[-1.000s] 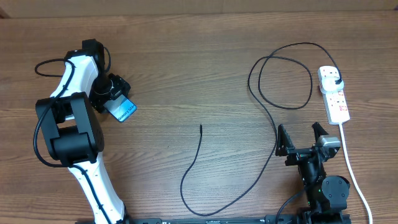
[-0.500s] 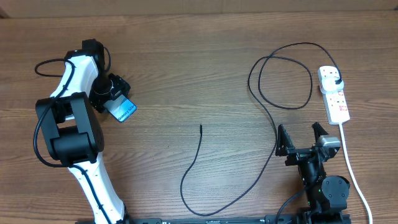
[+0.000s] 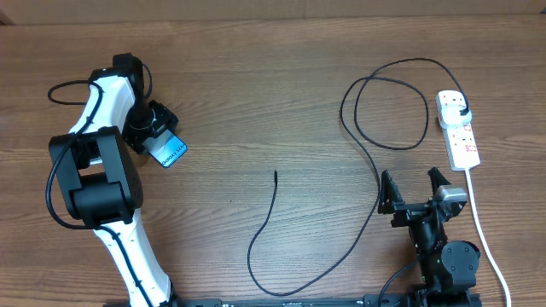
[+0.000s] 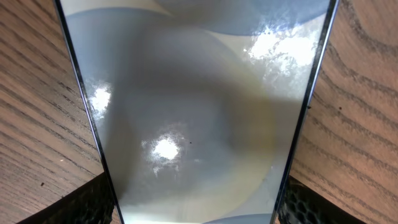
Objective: Plug charger to phone and switch on socket
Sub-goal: 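Tighten the left grip and start lifting the phone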
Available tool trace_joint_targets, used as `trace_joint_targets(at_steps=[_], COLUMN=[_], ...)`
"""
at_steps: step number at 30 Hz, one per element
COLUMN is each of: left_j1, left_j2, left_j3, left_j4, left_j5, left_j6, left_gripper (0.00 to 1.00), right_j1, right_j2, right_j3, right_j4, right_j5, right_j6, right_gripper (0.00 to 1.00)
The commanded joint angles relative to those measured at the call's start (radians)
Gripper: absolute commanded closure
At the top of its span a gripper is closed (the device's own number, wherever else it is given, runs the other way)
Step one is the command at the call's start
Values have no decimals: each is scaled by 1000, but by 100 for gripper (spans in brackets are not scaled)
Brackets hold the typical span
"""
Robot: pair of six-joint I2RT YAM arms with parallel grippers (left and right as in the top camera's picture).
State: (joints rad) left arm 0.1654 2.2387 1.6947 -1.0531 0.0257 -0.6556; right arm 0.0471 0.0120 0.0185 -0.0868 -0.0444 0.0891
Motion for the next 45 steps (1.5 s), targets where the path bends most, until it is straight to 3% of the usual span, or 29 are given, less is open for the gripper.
trace_joint_targets(at_steps=[1,16,19,27,45], left_j1=[5,5,5,5,4], left_j2=[26,26,26,26,17], left_j3=[-34,-34,-34,-34,95], left_j4=[2,2,2,2,-72], left_j5=[20,20,20,20,19], left_j6=[-14,-14,-14,-14,-13], left_gripper=[27,47,57,96,96], right_j1=[-3,-3,-3,-3,-3], right_j2=[-9,-9,-9,-9,-9], right_j3=[-11,-11,-11,-11,-11], right_j4=[5,5,5,5,5], right_j5=[6,6,6,6,6], right_j6=[-5,-5,-5,-5,-5], right_gripper=[0,0,0,0,0])
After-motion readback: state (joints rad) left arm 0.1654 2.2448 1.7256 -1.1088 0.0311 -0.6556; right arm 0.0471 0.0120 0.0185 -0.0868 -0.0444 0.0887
